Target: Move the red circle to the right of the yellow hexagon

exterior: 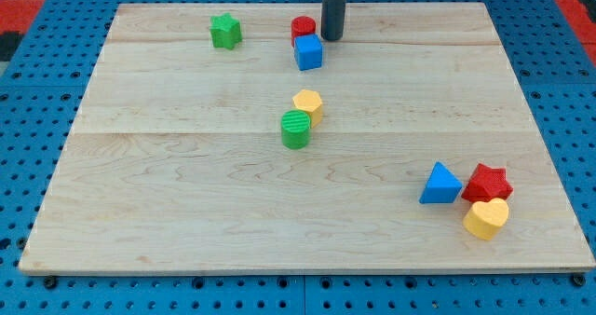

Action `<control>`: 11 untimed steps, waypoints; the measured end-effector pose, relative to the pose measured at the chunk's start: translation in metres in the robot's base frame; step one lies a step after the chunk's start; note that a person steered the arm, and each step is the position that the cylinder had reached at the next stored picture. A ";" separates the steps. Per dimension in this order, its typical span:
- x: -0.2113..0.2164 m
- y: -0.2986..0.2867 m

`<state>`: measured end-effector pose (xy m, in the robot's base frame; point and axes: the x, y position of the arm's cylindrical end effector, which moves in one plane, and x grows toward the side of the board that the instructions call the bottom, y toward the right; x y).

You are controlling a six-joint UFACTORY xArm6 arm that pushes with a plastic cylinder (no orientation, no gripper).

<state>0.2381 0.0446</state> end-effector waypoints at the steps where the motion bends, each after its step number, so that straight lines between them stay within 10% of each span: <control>1: -0.004 -0.058; 4: 0.109 -0.122; 6: 0.131 -0.002; 8: 0.026 0.077; 11: 0.059 -0.084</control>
<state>0.2967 -0.0390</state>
